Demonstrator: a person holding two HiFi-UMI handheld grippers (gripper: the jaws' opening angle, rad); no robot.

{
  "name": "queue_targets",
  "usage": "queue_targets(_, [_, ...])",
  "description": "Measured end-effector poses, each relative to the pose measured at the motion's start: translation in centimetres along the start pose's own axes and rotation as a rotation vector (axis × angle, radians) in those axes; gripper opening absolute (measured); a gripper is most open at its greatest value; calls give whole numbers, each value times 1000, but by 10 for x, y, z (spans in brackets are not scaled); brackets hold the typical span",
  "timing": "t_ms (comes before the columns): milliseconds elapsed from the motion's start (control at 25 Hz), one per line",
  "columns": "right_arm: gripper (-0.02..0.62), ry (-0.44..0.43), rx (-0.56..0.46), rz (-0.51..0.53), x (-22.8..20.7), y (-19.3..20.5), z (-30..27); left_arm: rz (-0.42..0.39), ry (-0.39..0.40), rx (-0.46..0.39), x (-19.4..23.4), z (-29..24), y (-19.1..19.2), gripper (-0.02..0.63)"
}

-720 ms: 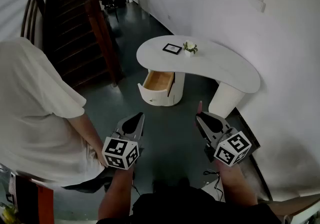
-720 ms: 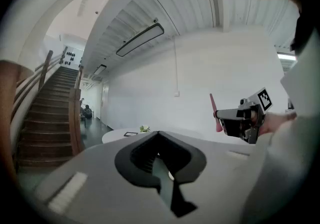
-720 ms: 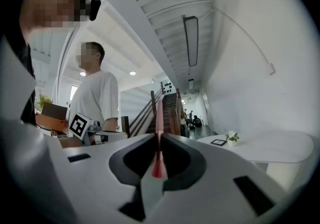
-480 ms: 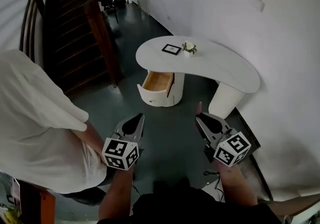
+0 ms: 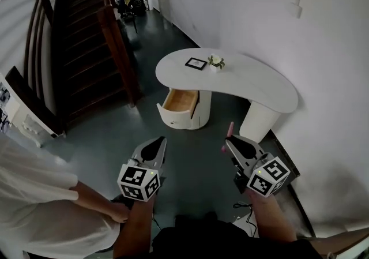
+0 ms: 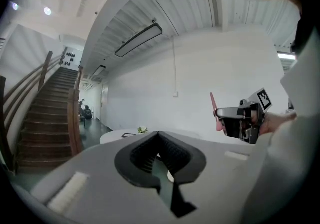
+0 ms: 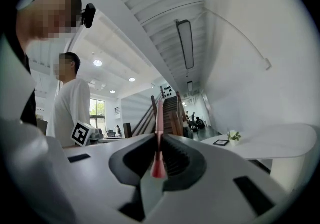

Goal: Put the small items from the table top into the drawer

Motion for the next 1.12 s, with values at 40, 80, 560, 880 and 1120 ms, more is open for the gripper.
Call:
queue_targets(40, [54,-3,-6,11,1,-3,3,-4,1,-7,-4,0,-3,11])
queue_targets(80, [53,-6,-11,19,2,-6,5,-8,2,-14,-7,1,-7,11])
queue_targets(560, [53,-25,-13,-29,-17,9,42,6,4,-17,-41,-7,-10,11])
queue_targets(880, [53,-62,29,-90,-28,35,36,41,3,34,-48,-22,12,11])
queue_targets(1120, [53,-82,57,-102,-42,39,4,55,-5,35,-24,-43,13,11])
Point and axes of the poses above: the fingertips, and each gripper's own axes: z backward along the fingers, x to its left, y out of its underside, the point moved 4 cm from there along z, backward along the fingers, and after that the axes turned 14 degrees about x, right-handed, at the moved point
